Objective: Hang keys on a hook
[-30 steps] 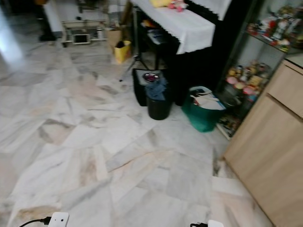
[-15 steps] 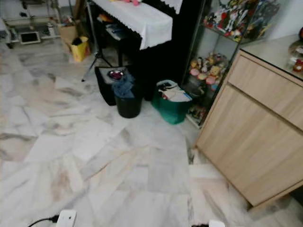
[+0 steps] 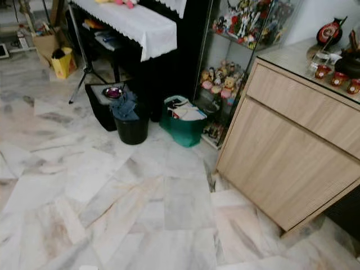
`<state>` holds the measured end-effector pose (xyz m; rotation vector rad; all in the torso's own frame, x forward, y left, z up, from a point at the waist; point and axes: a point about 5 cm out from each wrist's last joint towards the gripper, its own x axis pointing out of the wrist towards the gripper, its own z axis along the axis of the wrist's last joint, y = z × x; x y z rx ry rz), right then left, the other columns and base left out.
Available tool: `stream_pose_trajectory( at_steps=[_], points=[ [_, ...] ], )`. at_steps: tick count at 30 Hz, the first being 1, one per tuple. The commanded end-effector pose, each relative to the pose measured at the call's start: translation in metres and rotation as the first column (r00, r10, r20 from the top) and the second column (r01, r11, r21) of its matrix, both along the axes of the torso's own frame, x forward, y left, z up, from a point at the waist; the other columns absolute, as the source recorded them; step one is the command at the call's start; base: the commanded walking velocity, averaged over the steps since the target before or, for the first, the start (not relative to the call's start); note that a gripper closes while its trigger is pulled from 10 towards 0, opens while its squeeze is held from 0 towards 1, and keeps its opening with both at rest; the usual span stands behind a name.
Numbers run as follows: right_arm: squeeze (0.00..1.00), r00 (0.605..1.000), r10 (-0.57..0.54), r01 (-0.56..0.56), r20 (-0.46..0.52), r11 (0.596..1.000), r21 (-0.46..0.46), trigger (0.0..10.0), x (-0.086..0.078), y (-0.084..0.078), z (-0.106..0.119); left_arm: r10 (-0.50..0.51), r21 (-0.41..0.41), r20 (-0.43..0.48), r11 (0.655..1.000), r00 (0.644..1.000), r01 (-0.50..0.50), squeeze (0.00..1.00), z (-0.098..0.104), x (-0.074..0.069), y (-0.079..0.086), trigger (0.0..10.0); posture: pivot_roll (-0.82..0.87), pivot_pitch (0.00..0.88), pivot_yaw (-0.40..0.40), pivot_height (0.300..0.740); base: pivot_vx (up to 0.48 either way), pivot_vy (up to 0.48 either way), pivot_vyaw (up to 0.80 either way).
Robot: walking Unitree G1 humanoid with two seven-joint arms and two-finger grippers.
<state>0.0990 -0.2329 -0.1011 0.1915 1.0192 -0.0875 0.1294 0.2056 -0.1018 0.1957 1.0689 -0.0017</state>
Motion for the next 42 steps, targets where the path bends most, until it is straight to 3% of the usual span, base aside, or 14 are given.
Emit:
stream_pose_trajectory(
  at_steps=[1,2,4,7,10,17,27,29,31,42],
  points=[
    [0.00,0.999,-0.044,0.044,-0.002,0.999,-0.003,10.0,-0.003,-0.002,-0.001,-0.019,0.015,0.003,1.000,1.000,0.019,0.00,0.001,0.003,0.002,10.0,0.12,0.000,-0.033,0.740,0.000,0.000,-0.79],
    [0.00,0.999,-0.048,0.048,-0.003,0.999,0.001,10.0,-0.002,0.000,-0.001,-0.026,0.028,0.050,0.999,0.998,0.024,0.00,0.008,0.018,0.005,10.0,0.12,0.000,-0.043,0.740,0.000,0.000,-0.79],
    [0.00,0.999,-0.036,0.036,-0.002,0.999,0.006,10.0,0.000,0.003,-0.001,-0.034,0.041,0.083,0.999,0.996,0.031,0.00,0.013,0.031,0.008,10.0,0.12,0.000,-0.058,0.740,0.000,0.000,-0.79],
    [0.00,1.000,0.002,-0.002,0.003,1.000,0.026,10.0,0.005,0.011,-0.002,-0.029,0.062,0.104,0.998,0.994,0.023,0.00,0.018,0.041,0.014,10.0,0.11,0.000,-0.068,0.740,0.000,0.000,-0.79],
    [0.00,1.000,-0.013,0.013,0.007,0.998,0.060,10.0,0.007,0.027,-0.004,-0.007,0.074,0.109,0.997,0.994,-0.001,0.00,0.019,0.039,0.020,10.0,0.10,0.000,-0.060,0.740,0.000,0.000,-0.79],
    [0.00,0.999,-0.014,0.011,0.032,0.996,0.093,10.0,0.014,0.047,-0.005,0.029,0.092,0.102,0.995,0.994,-0.038,0.00,0.022,0.036,0.039,10.0,0.11,0.000,-0.018,0.740,0.000,0.000,-0.79],
    [0.00,0.998,-0.030,0.025,0.050,0.995,0.099,10.0,0.020,0.053,-0.004,-0.002,0.120,0.116,0.993,0.993,-0.012,0.00,0.027,0.042,0.045,10.0,0.11,0.000,0.002,0.740,0.000,-0.103,-0.79],
    [0.00,0.996,-0.047,0.041,0.076,0.995,0.088,10.0,0.057,0.062,0.006,-0.010,0.104,0.111,0.995,0.994,-0.001,0.00,0.027,0.043,0.044,10.0,0.10,0.000,-0.001,0.740,0.000,0.000,-0.59],
    [0.00,0.995,-0.040,0.033,0.089,0.996,0.080,10.0,0.074,0.069,0.012,-0.036,0.093,0.105,0.995,0.994,0.026,0.00,0.027,0.043,0.043,10.0,0.08,0.000,-0.008,0.740,0.000,0.000,0.00],
    [0.00,0.995,0.007,-0.013,0.099,0.998,0.061,10.0,0.078,0.063,0.014,0.020,0.047,0.159,0.998,0.987,-0.028,0.00,0.028,0.051,0.032,10.0,0.07,0.000,-0.016,0.740,0.000,0.000,0.00]
  ],
)
